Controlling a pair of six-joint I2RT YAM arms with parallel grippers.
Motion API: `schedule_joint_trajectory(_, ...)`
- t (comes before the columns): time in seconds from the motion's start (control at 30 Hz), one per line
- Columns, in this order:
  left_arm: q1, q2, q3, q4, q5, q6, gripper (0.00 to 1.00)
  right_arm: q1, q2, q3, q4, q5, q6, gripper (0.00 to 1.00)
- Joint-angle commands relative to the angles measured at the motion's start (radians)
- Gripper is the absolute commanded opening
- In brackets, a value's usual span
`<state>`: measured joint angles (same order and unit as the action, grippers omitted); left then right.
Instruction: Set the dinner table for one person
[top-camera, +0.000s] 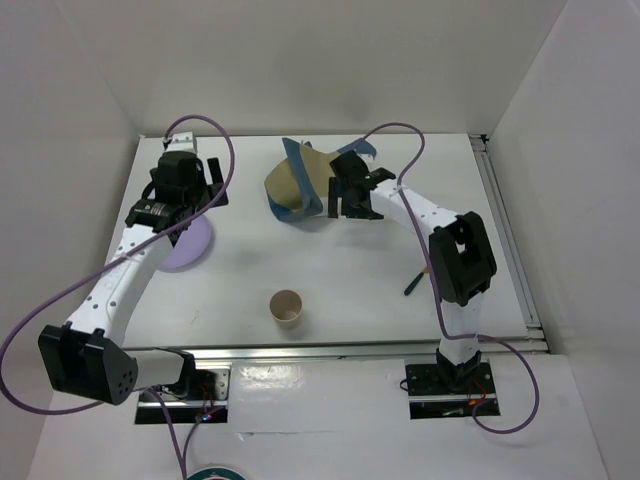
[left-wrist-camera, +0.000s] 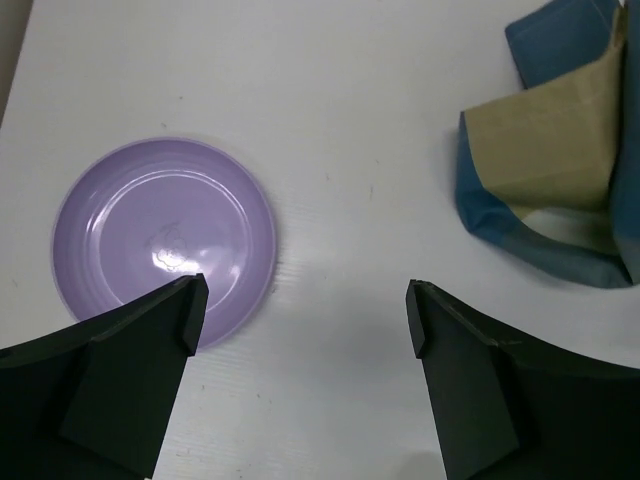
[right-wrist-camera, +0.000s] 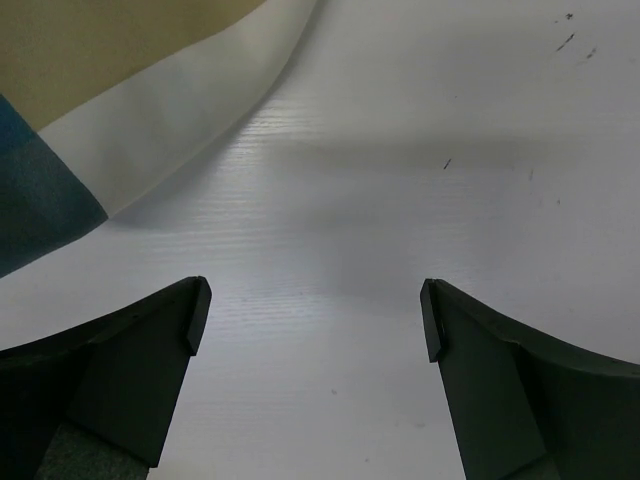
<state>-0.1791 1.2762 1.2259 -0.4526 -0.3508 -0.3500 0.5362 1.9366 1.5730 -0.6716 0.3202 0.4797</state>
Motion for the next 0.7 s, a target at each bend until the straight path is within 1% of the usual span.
schedule_joint_trajectory(0.0, 0.001, -0.077, -0.023, 0.063, 0.117, 0.059, 1.0, 0.004, -0.007, 0.077, 0.021, -0.018, -0.004, 1.0)
schedule_joint_trajectory(0.07, 0.001, -0.086, -0.023, 0.049, 0.134, 0.022, 1.0, 0.004, -0.007, 0.091, 0.033, -0.018, -0.016, 1.0)
schedule_joint_trajectory(0.13, 0.001, -0.086, -0.023, 0.037, 0.177, 0.022, 1.0, 0.004, -0.007, 0.13, 0.033, -0.029, -0.026, 1.0)
schedule_joint_trajectory(0.2, 0.001, -0.086, -0.032, 0.055, 0.187, 0.04, 1.0, 0.004, 0.025, 0.166, 0.033, -0.04, -0.038, 1.0)
schedule_joint_trajectory(0.33, 0.001, -0.097, -0.062, 0.088, 0.197, -0.003, 1.0, 0.013, 0.085, 0.312, -0.002, -0.052, -0.059, 1.0)
schedule_joint_trajectory(0.4, 0.001, -0.068, -0.037, 0.027, 0.213, -0.041, 1.0, 0.033, 0.111, 0.358, -0.002, -0.067, -0.085, 1.0)
schedule_joint_trajectory(0.43, 0.001, -0.023, 0.001, -0.001, 0.231, -0.041, 1.0, 0.033, 0.134, 0.402, 0.007, -0.067, -0.096, 1.0)
schedule_joint_trajectory(0.5, 0.001, 0.024, 0.039, -0.062, 0.249, -0.05, 1.0, 0.057, 0.156, 0.442, 0.026, -0.093, -0.13, 0.94)
schedule_joint_trajectory(0.53, 0.001, 0.044, 0.052, -0.107, 0.25, -0.05, 1.0, 0.057, 0.179, 0.482, 0.049, -0.107, -0.141, 0.92)
schedule_joint_trajectory(0.6, 0.001, 0.068, 0.061, -0.132, 0.25, -0.075, 0.97, 0.082, 0.226, 0.525, 0.07, -0.13, -0.161, 0.9)
schedule_joint_trajectory(0.67, 0.001, 0.068, 0.028, -0.123, 0.271, -0.095, 0.95, 0.091, 0.266, 0.61, 0.086, -0.13, -0.187, 0.88)
